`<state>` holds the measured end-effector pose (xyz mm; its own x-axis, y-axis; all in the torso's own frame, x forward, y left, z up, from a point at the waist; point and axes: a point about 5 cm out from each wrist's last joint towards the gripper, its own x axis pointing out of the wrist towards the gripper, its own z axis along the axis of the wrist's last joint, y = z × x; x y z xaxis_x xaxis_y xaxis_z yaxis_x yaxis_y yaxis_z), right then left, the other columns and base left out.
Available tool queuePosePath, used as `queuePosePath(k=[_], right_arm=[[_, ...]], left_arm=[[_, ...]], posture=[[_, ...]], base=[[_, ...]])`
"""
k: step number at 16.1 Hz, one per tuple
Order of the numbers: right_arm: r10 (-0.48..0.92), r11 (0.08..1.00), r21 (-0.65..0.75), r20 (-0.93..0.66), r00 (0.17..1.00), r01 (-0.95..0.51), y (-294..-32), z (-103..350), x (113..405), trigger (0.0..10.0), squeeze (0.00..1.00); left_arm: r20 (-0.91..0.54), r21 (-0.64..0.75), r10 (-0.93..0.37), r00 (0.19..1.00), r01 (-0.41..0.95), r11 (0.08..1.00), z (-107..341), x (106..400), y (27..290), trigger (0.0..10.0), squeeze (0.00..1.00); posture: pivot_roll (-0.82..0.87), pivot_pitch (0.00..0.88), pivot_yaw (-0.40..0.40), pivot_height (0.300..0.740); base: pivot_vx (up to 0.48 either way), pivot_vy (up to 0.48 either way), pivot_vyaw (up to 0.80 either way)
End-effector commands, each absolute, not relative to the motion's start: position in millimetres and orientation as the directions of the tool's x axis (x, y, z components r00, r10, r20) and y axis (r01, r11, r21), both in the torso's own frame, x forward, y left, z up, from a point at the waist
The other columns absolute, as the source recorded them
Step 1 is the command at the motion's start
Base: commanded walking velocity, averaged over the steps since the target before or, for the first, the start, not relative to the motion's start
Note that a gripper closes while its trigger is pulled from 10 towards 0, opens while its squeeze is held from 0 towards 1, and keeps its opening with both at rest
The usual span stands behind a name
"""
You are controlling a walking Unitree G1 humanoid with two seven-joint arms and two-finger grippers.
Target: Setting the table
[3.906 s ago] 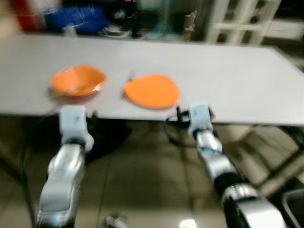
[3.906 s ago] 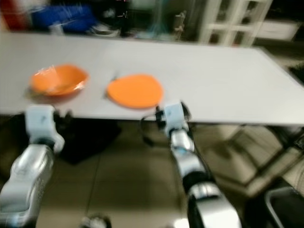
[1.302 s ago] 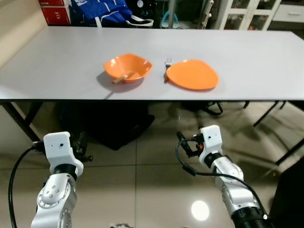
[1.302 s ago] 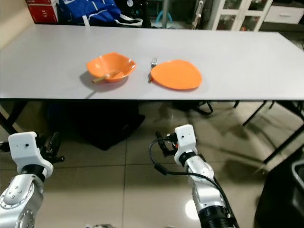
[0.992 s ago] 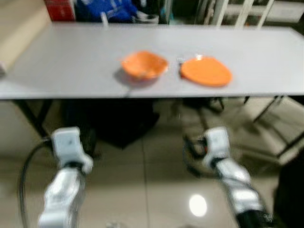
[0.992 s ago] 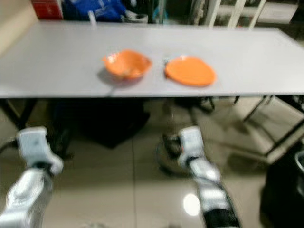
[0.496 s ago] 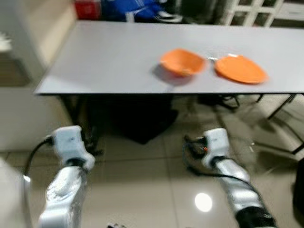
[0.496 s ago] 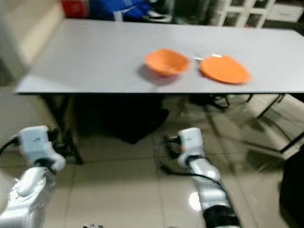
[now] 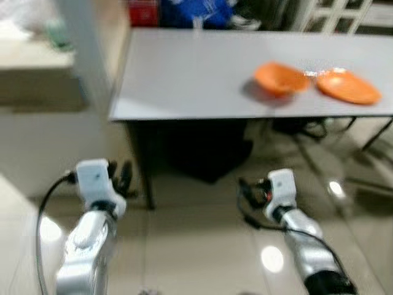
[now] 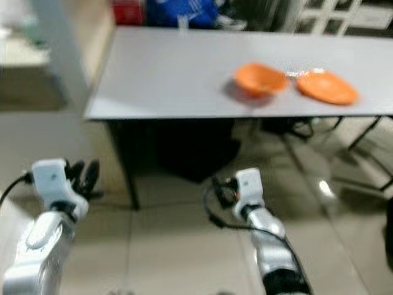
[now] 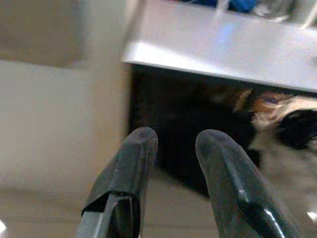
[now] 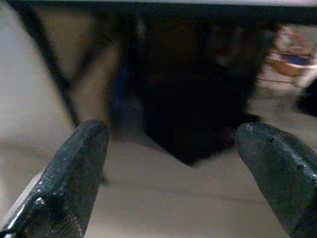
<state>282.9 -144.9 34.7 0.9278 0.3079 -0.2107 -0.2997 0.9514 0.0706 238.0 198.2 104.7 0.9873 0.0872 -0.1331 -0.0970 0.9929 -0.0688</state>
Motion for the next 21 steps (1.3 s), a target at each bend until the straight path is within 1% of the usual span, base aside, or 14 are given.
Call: queuePosePath(k=[1,3,8,10,13,15,16,17,18,19,20,21], right_arm=[[0.275,0.96,0.1,-0.19,0.942,-0.26,-157.5,39.0,285.6,10.0,0.0],[0.24,0.955,0.224,-0.196,0.951,-0.194,-161.6,41.7,292.0,10.0,0.0],[0.227,0.955,0.239,-0.196,0.954,-0.178,-162.2,43.0,293.4,10.0,0.0],[0.229,0.947,0.267,-0.164,0.96,-0.18,-152.6,56.6,305.4,10.0,0.0],[0.261,0.945,0.243,-0.156,0.953,-0.219,-146.7,57.8,304.4,10.0,0.0],[0.258,0.945,0.249,-0.162,0.952,-0.214,-146.7,58.2,304.9,10.0,0.0],[0.265,0.948,0.223,-0.15,0.953,-0.228,-145.1,61.9,306.6,10.0,0.0],[0.286,0.947,0.177,-0.088,0.954,-0.268,-140.2,72.8,308.6,10.0,0.0],[0.298,0.945,0.16,-0.07,0.952,-0.284,-138.1,75.8,309.1,10.0,0.0],[0.295,0.949,0.131,-0.039,0.955,-0.287,-137.4,79.8,310.4,10.0,0.0],[0.261,0.957,0.131,0.017,0.965,-0.261,-138.1,89.0,315.8,10.0,0.0],[0.249,0.96,0.125,0.037,0.968,-0.251,-138.2,93.6,318.9,10.0,0.0]], left_arm=[[-0.121,-0.09,0.064,0.991,-0.075,0.993,105.9,240.9,191.3,10.0,0.0],[-0.137,-0.081,0.078,0.988,-0.089,0.993,102.2,241.0,193.7,10.0,0.0],[-0.144,-0.073,0.08,0.986,-0.092,0.993,100.7,239.9,194.5,10.0,0.0],[-0.141,-0.044,0.078,0.987,-0.085,0.995,101.8,239.7,195.4,10.0,0.0],[-0.135,-0.038,0.079,0.988,-0.085,0.996,102.9,239.3,196.6,10.0,0.0],[-0.13,-0.012,0.088,0.988,-0.09,0.996,102.7,237.4,197.6,10.0,0.0],[-0.119,-0.015,0.099,0.988,-0.102,0.995,103.1,235.4,198.9,10.0,0.0],[-0.049,0.027,0.124,0.991,-0.122,0.992,111.5,233.5,201.3,10.0,0.0],[-0.027,0.028,0.131,0.991,-0.13,0.991,115.2,233.5,201.4,10.0,0.0],[-0.008,0.039,0.13,0.992,-0.129,0.991,118.5,234.3,201.4,10.0,0.0],[0.062,0.073,0.141,0.988,-0.145,0.987,128.9,236.3,204.5,10.0,0.0],[0.087,0.086,0.145,0.985,-0.153,0.984,134.0,238.0,206.4,10.0,0.0]], posture=[[-0.03,0.022,-0.013,0.74],[-0.03,0.025,-0.015,0.74],[-0.03,0.026,-0.016,0.74],[-0.01,0.032,-0.027,0.74],[-0.01,0.034,-0.028,0.74],[-0.01,0.036,-0.029,0.74],[0.0,0.038,-0.032,0.74],[0.0,0.041,-0.035,0.74],[0.0,0.039,-0.037,0.74],[0.01,0.037,-0.04,0.74],[0.02,0.035,-0.041,0.74],[0.02,0.033,-0.042,0.74]], base=[[0.0,0.48,0.0],[0.0,0.48,0.0],[0.0,0.48,0.0],[0.0,0.48,0.0],[0.0,0.48,0.0],[0.0,0.48,0.0],[0.0,0.48,0.0],[0.0,0.48,0.0],[0.0,0.48,0.0],[0.0,0.48,0.0],[0.0,0.48,0.0],[0.0,0.48,0.0]])
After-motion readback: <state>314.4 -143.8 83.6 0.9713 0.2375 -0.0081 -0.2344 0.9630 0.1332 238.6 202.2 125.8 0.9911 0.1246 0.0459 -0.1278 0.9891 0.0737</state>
